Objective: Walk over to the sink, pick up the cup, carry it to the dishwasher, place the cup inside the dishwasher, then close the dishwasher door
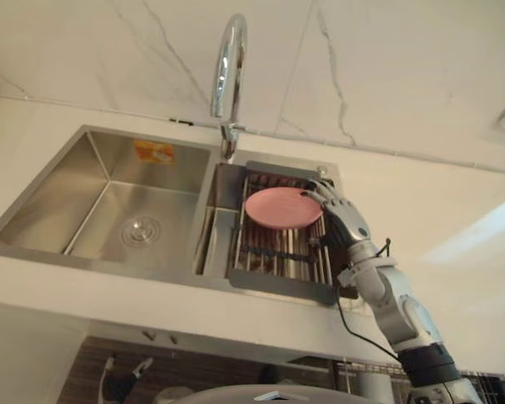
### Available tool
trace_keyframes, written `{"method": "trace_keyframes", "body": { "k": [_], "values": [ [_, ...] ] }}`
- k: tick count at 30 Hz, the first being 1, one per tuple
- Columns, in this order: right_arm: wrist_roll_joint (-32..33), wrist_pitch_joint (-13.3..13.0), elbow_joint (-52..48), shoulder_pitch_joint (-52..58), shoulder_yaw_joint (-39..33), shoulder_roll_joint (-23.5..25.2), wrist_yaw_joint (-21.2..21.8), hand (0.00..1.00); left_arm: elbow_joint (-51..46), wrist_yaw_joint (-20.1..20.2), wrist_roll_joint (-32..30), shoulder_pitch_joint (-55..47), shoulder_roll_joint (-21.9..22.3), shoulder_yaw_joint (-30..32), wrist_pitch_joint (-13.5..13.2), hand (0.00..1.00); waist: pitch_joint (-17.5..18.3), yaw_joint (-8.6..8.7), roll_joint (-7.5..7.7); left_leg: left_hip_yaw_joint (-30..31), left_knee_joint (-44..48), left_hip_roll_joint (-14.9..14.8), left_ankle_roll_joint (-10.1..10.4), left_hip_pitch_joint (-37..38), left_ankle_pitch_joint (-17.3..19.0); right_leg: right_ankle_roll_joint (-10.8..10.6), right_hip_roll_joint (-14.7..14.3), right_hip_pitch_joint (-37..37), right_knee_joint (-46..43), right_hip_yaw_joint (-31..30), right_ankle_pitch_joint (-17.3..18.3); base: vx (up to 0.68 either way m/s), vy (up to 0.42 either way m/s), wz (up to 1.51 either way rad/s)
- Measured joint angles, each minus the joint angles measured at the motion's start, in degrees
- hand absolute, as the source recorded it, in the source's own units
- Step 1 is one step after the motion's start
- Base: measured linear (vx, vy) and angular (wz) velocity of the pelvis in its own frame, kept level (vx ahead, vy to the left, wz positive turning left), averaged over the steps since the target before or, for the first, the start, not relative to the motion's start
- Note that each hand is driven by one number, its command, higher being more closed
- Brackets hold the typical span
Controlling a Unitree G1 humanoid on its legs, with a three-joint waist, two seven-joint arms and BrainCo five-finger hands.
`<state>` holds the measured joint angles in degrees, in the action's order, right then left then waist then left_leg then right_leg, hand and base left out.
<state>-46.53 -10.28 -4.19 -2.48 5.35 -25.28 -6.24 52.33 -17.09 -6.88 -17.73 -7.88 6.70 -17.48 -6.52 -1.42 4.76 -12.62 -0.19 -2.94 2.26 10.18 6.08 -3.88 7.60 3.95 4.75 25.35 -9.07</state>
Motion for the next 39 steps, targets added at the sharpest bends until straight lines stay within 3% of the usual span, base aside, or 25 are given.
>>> {"method": "trace_keyframes", "body": {
  "k": [11,16,27,39],
  "values": [
    [-8.0,-0.8,0.7,0.2,0.5,0.0,-0.4,0.0,0.0,-0.1,0.0,0.1,0.0,-0.1,0.0,0.0,0.3,-0.12,-0.48,-0.3,0.1,-0.1,0.0,0.0,0.5,0.0,-0.1,0.0,0.0,-0.3,0.0,0.0,0.0,0.0],
    [-10.6,-0.4,3.5,-1.1,4.0,0.0,-0.6,0.0,0.1,-0.1,0.0,0.2,0.0,-0.1,0.0,0.0,0.4,-0.29,-0.36,-0.2,0.1,-0.1,0.0,0.0,0.5,0.0,-0.1,0.0,0.0,-0.2,0.0,0.0,0.0,0.0],
    [-12.5,3.4,15.2,-7.6,8.3,0.0,-0.9,0.0,0.1,-0.1,0.0,0.6,0.0,-0.2,0.0,0.0,0.6,-1.53,-0.2,1.3,-0.1,0.2,-0.1,-0.4,-0.1,0.0,0.1,0.0,0.0,0.8,0.0,0.0,0.0,0.04],
    [-15.8,6.8,24.6,-13.4,10.2,0.2,-4.6,0.0,0.1,-0.1,-0.1,0.7,0.0,-0.2,0.1,0.0,0.6,-2.12,0.29,2.7,-1.0,0.5,-0.2,-1.0,-1.3,0.0,0.5,0.0,0.0,2.4,0.0,-0.01,0.0,0.08]
  ]
}}
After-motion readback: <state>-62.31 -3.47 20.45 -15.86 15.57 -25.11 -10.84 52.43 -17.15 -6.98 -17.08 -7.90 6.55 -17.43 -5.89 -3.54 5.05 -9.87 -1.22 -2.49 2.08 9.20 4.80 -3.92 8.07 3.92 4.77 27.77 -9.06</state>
